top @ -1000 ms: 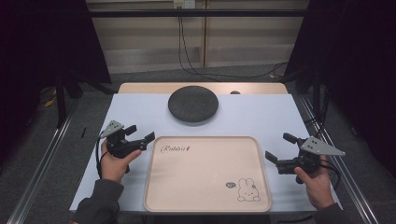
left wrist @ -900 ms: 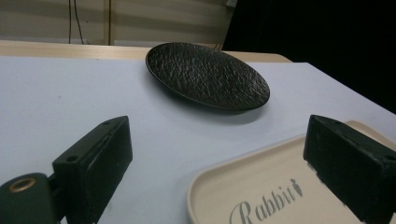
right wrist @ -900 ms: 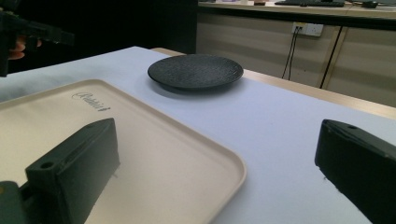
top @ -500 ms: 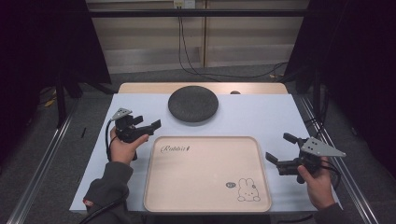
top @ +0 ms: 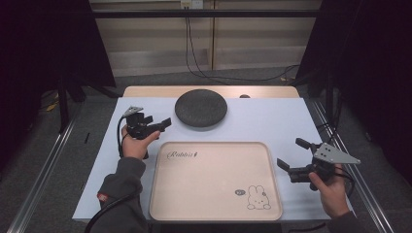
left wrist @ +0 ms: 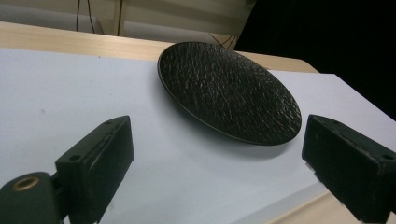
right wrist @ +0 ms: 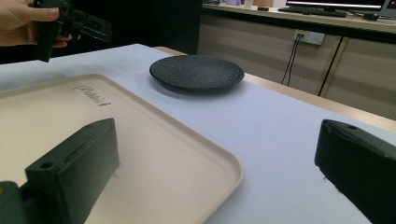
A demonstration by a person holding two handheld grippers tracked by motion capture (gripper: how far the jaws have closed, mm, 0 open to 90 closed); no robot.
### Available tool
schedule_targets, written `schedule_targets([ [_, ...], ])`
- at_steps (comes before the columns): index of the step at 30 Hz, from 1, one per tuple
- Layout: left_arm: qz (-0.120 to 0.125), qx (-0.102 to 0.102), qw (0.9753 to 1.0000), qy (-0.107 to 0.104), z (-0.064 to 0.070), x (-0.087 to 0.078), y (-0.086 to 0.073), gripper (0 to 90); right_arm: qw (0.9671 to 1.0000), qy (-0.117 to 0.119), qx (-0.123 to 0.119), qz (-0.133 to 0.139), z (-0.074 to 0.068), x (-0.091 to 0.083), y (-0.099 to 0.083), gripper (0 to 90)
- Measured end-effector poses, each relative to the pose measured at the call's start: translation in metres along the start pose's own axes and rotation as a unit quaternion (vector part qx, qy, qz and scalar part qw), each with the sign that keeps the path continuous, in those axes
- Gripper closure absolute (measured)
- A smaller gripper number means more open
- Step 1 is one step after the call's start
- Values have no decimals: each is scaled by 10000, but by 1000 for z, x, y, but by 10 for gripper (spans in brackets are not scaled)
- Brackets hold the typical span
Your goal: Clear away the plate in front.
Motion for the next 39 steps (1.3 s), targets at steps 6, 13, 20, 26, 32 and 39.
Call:
schedule_targets([
  [6,-68,-145,9999,40,-3,9,1,95,10000,5,-54,-11,-1,0,-1,0],
  [13,-104,-209,9997,84,-3,24,10,101,9999,1,-130,-47,-3,-3,-3,0],
  [20,-147,-242,9995,120,-4,34,17,102,9999,-16,-124,-15,-3,-6,-3,0],
  [26,-138,-390,9989,214,-9,42,21,107,9999,-16,-130,-34,-5,-5,-4,0],
  [32,-152,-438,9985,303,-14,49,21,123,9999,-31,-118,28,-4,-5,-3,0],
  [39,-116,-647,9968,458,-22,59,25,162,9999,7,-94,45,-5,-3,-2,0],
])
Point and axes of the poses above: each handheld gripper's, and its own axes: x roughly forward along the jaws, y roughly out of its top, z roughly to its right, the point moved 4 cm from there along x, roughly forward along the jaws, and after that the axes turned 12 degrees about -z, right-handed, at the moved point
